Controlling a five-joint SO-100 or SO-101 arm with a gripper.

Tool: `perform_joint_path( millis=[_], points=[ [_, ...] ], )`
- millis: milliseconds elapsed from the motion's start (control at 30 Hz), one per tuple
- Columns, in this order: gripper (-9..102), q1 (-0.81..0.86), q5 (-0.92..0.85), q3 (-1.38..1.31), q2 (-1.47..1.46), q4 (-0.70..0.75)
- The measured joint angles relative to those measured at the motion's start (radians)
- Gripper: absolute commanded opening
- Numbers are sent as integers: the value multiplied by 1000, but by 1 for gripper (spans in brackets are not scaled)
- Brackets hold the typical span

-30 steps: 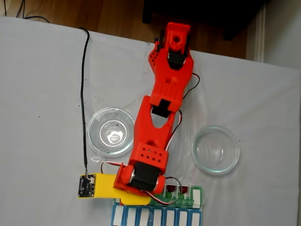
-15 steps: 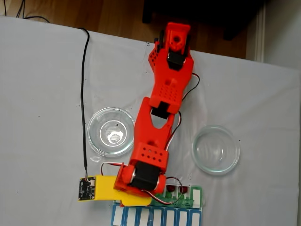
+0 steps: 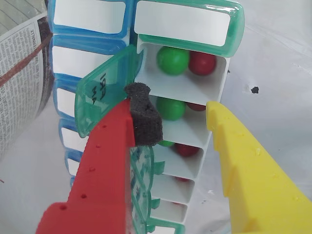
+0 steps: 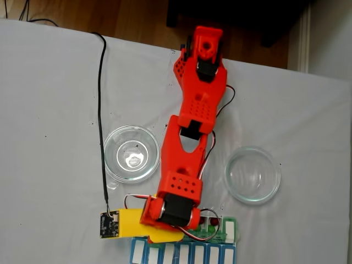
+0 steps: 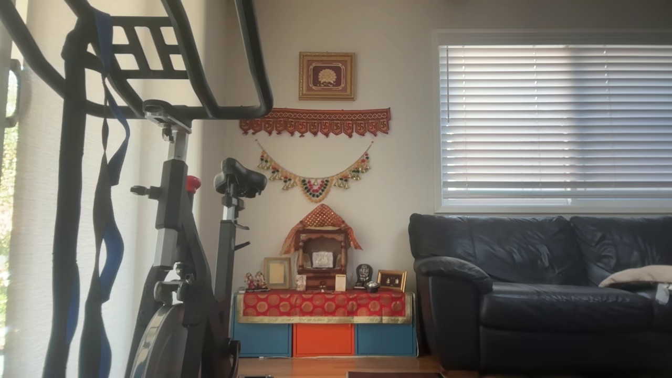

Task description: Sort medicines into box.

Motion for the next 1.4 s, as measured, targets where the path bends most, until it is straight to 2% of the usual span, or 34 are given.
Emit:
perform_joint_path(
  millis=[267, 433, 733, 1000, 1200, 1400],
  points=[
    [19, 0, 0, 0, 0, 0],
    [3, 11, -40, 3, 0, 0],
    [2, 78, -146, 118, 97, 0],
    [1, 92, -161, 420, 371, -20],
    [1, 55, -132, 781, 650, -152],
    [1, -58, -156, 1249, 937, -336]
  ],
)
